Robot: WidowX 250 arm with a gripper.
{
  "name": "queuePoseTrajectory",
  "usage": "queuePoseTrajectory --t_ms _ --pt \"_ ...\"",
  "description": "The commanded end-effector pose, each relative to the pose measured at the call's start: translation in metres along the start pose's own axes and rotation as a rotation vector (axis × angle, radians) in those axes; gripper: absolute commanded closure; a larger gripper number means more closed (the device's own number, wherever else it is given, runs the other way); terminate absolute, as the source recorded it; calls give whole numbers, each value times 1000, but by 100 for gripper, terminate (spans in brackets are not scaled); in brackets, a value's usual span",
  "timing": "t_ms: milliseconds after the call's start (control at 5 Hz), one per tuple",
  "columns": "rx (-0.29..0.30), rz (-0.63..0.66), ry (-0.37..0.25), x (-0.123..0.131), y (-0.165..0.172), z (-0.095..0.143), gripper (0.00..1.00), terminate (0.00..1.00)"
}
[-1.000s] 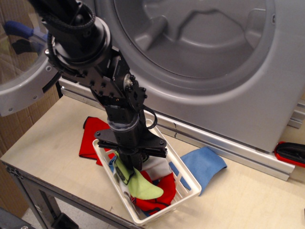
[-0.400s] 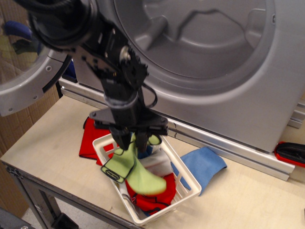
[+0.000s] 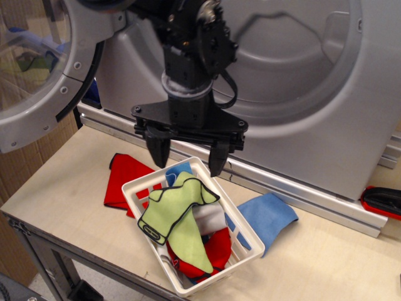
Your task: Take clothes out of laundry machine
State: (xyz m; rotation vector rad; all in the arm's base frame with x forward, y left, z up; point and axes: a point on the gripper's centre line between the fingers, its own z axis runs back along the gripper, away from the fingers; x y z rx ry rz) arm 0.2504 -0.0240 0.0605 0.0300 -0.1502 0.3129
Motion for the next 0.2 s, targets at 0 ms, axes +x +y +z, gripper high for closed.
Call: queuePoseTrajectory --t_ms 0 --pt "-46 -9 -57 16 -4 29 0 100"
